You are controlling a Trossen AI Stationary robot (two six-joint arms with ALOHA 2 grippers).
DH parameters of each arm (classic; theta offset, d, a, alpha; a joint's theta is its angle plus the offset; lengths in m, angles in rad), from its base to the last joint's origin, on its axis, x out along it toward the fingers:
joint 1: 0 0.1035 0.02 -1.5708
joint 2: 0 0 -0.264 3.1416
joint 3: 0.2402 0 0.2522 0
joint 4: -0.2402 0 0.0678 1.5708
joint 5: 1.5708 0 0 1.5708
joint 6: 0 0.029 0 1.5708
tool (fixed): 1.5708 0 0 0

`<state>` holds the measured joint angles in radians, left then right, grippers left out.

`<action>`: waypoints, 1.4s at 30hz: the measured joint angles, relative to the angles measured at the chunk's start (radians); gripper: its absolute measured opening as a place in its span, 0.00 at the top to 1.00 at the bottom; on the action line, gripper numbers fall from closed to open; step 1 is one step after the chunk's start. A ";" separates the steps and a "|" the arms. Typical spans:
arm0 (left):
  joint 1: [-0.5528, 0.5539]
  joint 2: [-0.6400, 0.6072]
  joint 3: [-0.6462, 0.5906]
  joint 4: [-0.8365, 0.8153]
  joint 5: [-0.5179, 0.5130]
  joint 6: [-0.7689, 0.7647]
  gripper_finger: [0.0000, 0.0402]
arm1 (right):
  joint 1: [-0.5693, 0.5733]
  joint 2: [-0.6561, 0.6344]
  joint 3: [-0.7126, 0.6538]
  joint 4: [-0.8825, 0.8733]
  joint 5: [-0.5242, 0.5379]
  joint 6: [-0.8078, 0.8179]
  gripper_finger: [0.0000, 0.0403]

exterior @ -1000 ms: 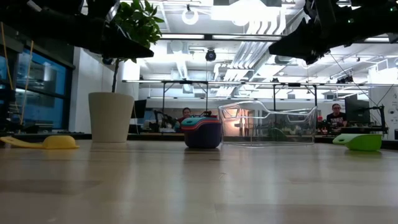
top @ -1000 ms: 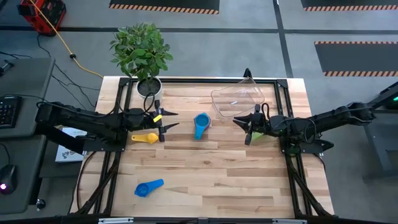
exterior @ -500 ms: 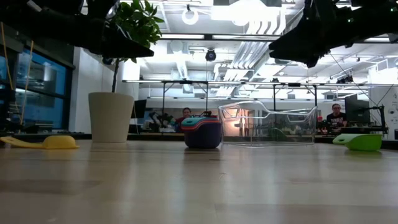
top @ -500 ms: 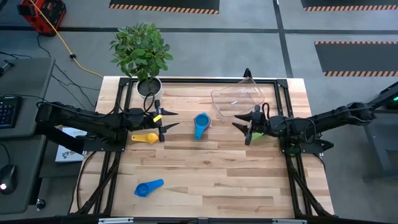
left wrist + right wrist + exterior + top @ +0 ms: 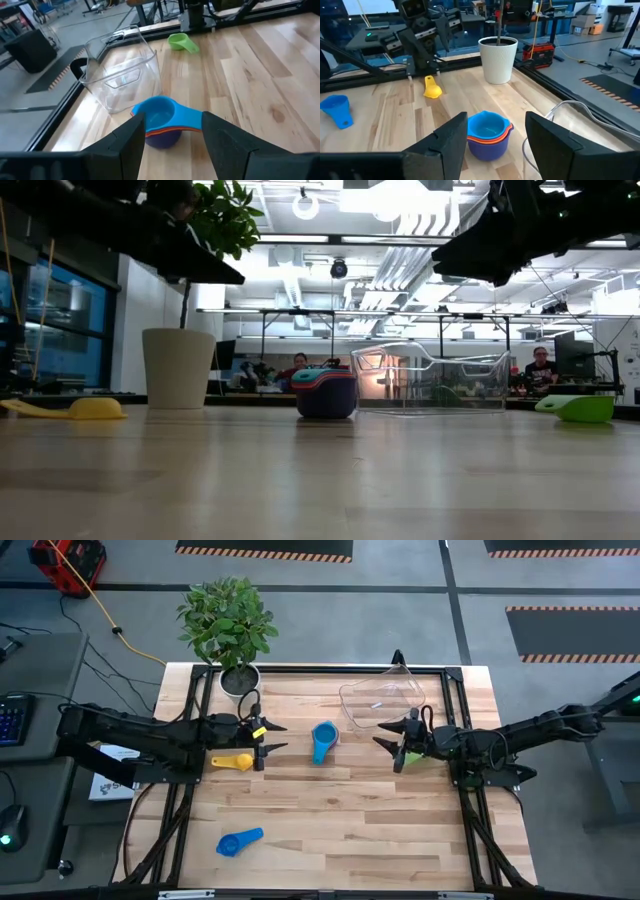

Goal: Nest measuring cups in basket
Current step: Stack the green measuring cup on top of the light blue measuring cup

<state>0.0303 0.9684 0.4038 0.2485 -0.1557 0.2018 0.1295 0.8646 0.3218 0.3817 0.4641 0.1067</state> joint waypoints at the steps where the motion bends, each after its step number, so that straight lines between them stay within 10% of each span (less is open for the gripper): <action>1: 0.000 0.000 0.001 -0.002 0.000 -0.002 0.54 | 0.000 0.000 0.000 0.000 0.000 -0.001 0.52; 6: 0.000 0.000 0.002 -0.003 0.000 0.008 0.54 | 0.000 0.001 0.033 -0.095 0.064 0.141 0.52; 12: 0.000 0.000 0.002 -0.004 -0.003 0.013 0.54 | 0.002 0.076 0.339 -0.908 0.094 0.466 0.52; 20: 0.000 0.000 0.003 -0.012 -0.004 0.046 0.54 | 0.021 0.272 0.476 -1.545 -0.259 0.871 0.52; 42: 0.000 0.000 0.003 -0.016 -0.008 0.044 0.54 | 0.030 0.455 0.260 -1.372 -0.218 0.652 0.52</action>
<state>0.0303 0.9684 0.4065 0.2325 -0.1638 0.2455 0.1599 1.3197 0.5816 -0.9901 0.2462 0.7586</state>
